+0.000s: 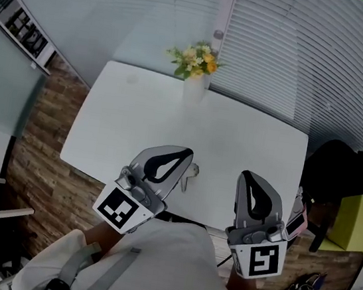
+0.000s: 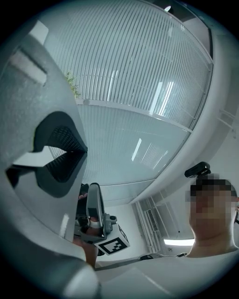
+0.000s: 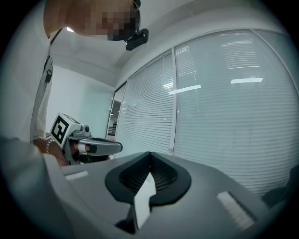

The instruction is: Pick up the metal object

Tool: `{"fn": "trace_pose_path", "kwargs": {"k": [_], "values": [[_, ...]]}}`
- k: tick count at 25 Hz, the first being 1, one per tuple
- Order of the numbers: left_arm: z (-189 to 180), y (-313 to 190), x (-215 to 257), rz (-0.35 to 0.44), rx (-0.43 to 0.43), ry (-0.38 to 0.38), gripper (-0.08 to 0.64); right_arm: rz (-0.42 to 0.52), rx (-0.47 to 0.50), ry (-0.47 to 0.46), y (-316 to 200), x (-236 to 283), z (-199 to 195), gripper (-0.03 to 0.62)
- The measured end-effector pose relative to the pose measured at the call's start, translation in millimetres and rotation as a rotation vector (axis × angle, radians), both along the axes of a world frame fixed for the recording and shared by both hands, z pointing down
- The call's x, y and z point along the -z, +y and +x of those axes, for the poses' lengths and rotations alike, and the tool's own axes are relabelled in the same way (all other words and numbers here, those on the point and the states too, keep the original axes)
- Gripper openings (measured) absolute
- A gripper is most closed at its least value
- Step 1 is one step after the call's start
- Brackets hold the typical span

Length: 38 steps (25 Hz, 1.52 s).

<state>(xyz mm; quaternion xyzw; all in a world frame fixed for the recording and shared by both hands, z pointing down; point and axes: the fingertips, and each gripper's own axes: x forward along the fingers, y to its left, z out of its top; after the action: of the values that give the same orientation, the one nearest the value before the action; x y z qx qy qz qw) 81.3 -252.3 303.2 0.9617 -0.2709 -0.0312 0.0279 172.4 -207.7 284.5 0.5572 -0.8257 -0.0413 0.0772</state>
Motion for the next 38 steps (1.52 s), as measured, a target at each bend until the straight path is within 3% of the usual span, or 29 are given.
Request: {"fn": "trace_pose_path", "kwargs": {"k": [18,26,38], "values": [[-20,-11,-33,-0.066,0.036,-0.02,0.0,-0.076,0.014,-0.016,-15,-35,-14,0.005],[-32,-13,-38,-0.081,0.056,-0.027,0.0,-0.166,0.025,-0.012,-25,-86,-22,0.034],[-51,-16,-43,-0.094,0.084,-0.029,0.0,-0.369,0.02,0.01,-32,-211,-28,0.055]]}}
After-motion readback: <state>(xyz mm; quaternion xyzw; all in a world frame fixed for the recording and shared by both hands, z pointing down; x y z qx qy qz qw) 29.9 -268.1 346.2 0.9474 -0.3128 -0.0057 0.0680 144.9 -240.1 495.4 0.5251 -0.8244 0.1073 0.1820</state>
